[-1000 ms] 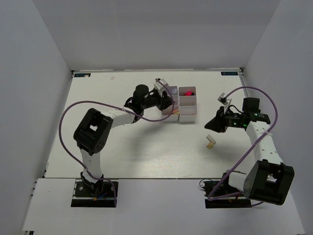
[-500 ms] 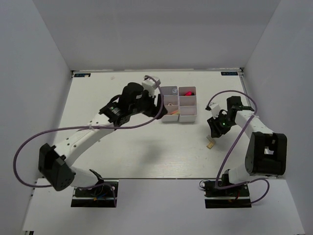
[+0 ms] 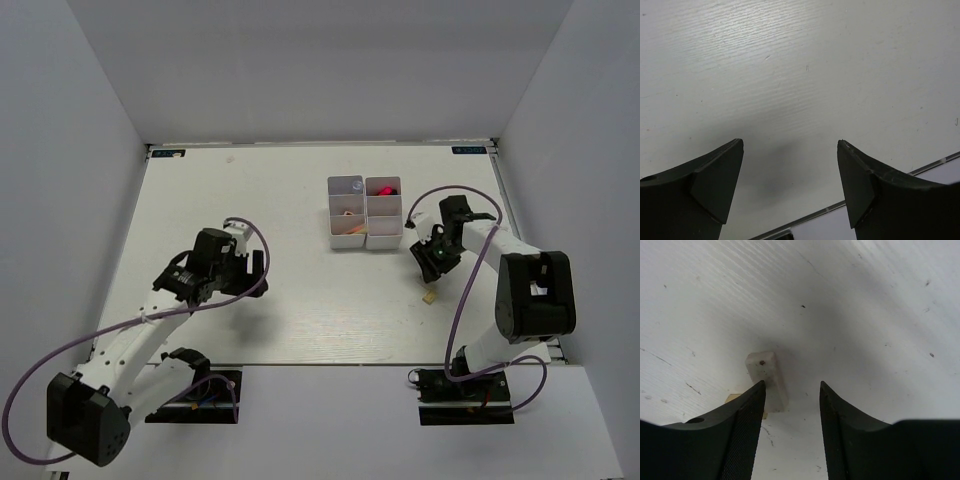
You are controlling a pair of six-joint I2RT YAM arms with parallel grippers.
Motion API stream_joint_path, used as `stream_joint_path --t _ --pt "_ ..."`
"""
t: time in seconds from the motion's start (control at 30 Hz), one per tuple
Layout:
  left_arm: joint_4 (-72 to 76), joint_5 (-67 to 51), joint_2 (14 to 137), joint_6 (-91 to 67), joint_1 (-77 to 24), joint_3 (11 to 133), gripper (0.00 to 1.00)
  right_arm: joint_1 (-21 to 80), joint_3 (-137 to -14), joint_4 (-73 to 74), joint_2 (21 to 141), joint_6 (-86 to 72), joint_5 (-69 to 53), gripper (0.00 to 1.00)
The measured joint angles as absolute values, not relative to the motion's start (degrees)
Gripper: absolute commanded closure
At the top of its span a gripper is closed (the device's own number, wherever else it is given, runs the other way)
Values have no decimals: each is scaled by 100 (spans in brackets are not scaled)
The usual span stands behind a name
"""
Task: Sort the stationery into containers
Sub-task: Pick up the stationery from the center of the board.
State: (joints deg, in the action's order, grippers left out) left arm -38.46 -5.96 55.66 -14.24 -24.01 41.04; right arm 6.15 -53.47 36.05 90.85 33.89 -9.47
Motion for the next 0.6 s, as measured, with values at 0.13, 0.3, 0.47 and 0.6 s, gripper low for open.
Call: stream_joint_path --t 0.13,0.3,0.47,0.6 --pt "-3662 -729 5199 -1337 -2329 3817 14 718 -5369 3625 9124 3308 -963 49" --pt "-3557 -847 5109 -1273 -2226 3601 14 744 -5360 3715 9122 3188 -1170 48" --pt "-3548 -886 5002 -1236 -2206 3544 14 845 -5306 3732 9122 3188 -1428 48" --pt "-3544 -910 4888 -1203 -2206 3522 14 867 -5221 3756 9122 3212 -1525 48"
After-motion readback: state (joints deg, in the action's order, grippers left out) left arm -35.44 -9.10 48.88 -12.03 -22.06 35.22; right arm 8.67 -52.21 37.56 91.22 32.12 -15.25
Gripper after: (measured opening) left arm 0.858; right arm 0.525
